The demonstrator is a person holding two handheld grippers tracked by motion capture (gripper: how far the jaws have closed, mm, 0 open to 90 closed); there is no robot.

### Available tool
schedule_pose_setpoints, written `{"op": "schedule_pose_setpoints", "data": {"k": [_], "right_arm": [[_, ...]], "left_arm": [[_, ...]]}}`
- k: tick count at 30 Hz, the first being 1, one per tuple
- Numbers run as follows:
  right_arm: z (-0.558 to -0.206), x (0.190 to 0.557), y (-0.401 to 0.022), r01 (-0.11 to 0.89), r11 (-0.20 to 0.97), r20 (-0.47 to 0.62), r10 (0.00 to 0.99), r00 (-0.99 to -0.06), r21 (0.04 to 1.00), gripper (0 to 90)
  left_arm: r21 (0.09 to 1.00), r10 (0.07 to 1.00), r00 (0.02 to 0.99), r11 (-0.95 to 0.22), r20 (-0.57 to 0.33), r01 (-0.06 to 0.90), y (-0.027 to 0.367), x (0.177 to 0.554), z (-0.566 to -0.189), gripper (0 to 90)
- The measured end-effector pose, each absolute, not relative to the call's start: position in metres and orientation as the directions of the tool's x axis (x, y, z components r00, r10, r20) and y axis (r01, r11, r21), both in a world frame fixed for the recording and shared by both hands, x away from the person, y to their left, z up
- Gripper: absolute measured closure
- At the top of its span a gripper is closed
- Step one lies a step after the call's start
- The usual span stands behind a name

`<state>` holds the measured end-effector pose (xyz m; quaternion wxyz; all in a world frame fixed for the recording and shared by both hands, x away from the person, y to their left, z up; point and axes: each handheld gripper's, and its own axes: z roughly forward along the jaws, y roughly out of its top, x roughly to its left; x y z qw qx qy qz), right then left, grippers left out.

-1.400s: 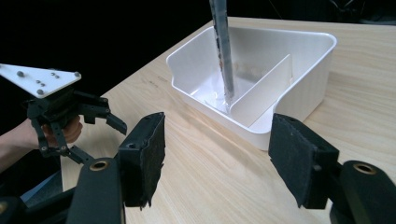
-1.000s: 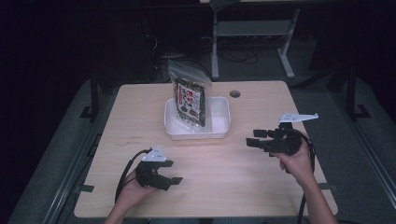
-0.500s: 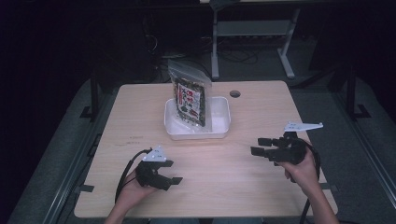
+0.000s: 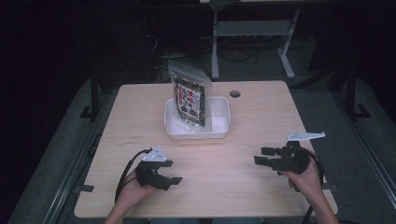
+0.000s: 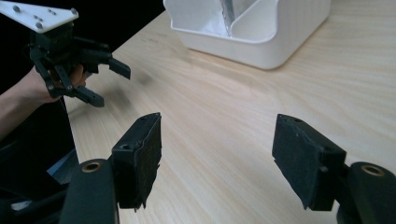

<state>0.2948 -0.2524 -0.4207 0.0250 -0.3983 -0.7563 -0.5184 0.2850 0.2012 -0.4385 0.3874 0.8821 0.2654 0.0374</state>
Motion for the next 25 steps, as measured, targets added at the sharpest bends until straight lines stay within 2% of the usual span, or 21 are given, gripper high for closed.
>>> {"op": "schedule_pose_setpoints", "data": {"k": [12, 25], "right_arm": [[-0.437, 0.278, -0.257, 0.651, 0.142, 0.475, 0.572, -0.669, 0.746, 31.5], [-0.45, 0.255, -0.255, 0.635, 0.147, 0.452, 0.583, -0.675, 0.759, 30.4]], "left_arm": [[0.694, 0.492, 0.86, -0.572, -0.135, 0.436, 0.199, 0.285, -0.441, 24.2], [0.688, 0.485, 0.865, -0.584, -0.129, 0.431, 0.198, 0.283, -0.442, 24.2]]}}
